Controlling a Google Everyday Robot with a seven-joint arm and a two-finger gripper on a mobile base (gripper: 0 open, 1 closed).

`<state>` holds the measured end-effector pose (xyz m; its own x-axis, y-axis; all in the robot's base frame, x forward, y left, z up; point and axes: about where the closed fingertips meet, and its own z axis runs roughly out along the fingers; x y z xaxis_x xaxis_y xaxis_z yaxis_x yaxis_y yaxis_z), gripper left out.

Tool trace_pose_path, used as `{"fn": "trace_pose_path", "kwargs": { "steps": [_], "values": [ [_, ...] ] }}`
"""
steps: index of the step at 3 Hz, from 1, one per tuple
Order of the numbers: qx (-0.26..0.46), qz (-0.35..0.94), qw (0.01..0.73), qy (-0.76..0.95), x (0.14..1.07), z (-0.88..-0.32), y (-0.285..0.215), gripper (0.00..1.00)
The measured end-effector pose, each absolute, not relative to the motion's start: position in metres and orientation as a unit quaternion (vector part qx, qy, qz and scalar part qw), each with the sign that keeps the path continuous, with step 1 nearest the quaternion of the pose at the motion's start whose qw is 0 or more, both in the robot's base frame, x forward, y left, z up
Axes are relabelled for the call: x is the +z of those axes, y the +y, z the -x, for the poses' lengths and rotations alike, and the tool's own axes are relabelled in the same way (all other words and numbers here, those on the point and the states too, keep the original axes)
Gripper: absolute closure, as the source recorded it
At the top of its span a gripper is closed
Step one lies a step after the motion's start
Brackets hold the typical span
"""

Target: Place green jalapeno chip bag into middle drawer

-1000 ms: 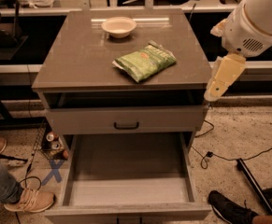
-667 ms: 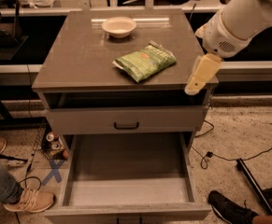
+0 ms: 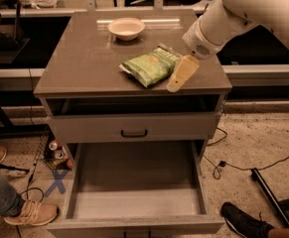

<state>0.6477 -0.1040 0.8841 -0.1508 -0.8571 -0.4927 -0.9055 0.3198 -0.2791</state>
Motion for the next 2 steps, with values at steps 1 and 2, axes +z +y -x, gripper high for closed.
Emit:
{"fn": "trace_pose_path", "kwargs": {
  "steps": [1, 2],
  "values": [
    [0.061, 0.584, 0.29, 0.756, 0.871, -0.669, -0.073, 0.0],
    [0.072, 0.588, 0.286, 0.753, 0.864, -0.676, -0.056, 0.0]
  ]
}}
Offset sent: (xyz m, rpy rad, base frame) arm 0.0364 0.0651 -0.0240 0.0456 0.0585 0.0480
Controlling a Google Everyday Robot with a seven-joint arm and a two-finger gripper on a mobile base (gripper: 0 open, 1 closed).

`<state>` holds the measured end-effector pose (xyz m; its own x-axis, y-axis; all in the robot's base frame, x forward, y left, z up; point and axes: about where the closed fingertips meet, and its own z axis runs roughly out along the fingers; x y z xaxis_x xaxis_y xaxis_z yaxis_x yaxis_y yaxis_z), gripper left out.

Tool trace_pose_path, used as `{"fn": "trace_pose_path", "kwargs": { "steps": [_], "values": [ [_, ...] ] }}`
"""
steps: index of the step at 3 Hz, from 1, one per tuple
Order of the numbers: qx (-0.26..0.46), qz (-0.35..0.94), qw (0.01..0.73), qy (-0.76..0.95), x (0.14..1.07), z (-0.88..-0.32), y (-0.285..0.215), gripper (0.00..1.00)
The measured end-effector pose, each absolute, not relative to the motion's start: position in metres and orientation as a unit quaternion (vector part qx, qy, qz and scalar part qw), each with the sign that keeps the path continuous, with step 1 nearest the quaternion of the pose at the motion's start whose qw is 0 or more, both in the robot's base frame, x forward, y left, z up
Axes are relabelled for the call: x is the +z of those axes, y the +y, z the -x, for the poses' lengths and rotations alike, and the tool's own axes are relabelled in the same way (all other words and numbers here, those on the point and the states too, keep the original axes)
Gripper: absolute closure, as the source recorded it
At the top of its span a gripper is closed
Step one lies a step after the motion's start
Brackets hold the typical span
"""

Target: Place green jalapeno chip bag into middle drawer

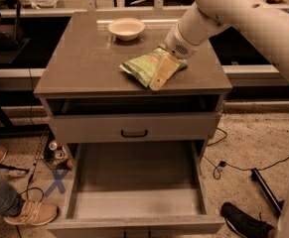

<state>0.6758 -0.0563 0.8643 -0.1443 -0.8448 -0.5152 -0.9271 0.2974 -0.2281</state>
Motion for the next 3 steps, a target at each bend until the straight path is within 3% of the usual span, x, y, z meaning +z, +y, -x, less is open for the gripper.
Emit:
{"fn": "trace_pose_path", "kwargs": {
  "steps": [3],
  "values": [
    [0.077, 0.608, 0.26, 0.746, 0.845, -0.682, -0.023, 0.0]
  ]
}}
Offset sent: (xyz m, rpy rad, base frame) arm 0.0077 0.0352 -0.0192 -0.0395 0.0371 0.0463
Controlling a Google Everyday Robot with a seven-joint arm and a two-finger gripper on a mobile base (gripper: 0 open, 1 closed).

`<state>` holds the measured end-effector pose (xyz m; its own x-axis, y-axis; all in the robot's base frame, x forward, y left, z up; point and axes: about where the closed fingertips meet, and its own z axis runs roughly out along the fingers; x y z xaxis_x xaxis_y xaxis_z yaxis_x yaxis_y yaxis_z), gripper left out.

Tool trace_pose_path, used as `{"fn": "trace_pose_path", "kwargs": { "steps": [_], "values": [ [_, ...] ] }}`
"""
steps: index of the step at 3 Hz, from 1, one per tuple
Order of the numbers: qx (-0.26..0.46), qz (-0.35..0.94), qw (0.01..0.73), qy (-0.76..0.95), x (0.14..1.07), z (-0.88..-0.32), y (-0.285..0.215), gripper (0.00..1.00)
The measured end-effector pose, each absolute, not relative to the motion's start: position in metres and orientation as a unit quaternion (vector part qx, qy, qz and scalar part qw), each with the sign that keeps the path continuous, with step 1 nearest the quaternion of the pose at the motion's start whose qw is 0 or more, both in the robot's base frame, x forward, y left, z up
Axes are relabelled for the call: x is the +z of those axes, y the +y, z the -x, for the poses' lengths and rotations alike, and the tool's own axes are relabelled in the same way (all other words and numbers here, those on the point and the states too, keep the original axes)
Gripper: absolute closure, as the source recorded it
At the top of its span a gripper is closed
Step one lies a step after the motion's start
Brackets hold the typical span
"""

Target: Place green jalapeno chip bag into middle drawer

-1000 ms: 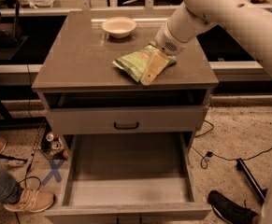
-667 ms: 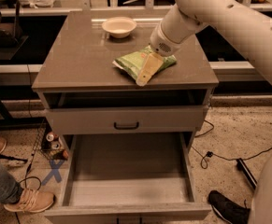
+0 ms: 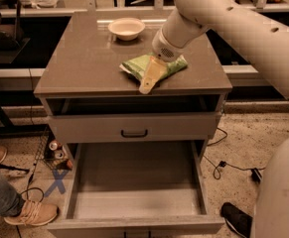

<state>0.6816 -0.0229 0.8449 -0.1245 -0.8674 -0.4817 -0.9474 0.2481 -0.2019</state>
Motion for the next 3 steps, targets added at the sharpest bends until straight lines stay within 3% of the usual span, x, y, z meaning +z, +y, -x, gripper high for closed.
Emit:
{"fn": "trace_pose_path", "kwargs": {
  "steps": [2, 3],
  "values": [
    [0.072, 0.62, 0.247, 0.741, 0.8397, -0.6792, -0.0123, 0.03],
    [0.069, 0.625, 0.241, 0.739, 0.8381, -0.6778, -0.0113, 0.25]
  ]
}}
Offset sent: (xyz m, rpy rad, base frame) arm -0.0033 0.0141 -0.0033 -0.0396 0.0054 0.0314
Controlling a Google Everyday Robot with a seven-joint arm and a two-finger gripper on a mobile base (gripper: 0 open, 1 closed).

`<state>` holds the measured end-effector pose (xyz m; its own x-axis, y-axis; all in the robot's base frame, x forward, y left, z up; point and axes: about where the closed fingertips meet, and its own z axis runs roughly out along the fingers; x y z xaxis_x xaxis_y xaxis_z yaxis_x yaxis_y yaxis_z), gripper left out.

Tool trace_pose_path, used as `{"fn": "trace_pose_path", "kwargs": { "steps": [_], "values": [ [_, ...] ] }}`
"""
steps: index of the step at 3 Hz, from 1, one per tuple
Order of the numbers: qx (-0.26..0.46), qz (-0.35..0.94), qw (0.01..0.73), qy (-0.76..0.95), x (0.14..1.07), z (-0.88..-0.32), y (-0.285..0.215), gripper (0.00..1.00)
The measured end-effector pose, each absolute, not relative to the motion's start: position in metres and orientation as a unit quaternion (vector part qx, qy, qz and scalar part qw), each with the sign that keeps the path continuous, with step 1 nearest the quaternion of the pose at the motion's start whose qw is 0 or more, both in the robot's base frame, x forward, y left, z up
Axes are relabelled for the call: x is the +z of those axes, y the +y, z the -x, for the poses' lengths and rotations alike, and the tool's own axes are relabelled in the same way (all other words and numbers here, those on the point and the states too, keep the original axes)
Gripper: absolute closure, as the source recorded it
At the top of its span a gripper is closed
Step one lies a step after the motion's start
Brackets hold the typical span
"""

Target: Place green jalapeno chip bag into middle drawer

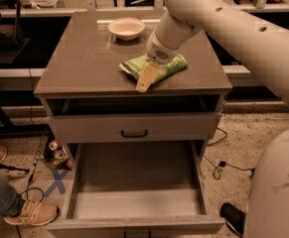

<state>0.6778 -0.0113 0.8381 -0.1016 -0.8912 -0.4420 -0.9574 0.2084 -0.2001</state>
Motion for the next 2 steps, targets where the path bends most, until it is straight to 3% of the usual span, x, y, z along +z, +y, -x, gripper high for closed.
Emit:
{"fn": "trace_pose_path", "kwargs": {
  "steps": [2],
  "values": [
    [0.06, 0.633, 0.248, 0.731, 0.857, -0.669, -0.013, 0.72]
  ]
}}
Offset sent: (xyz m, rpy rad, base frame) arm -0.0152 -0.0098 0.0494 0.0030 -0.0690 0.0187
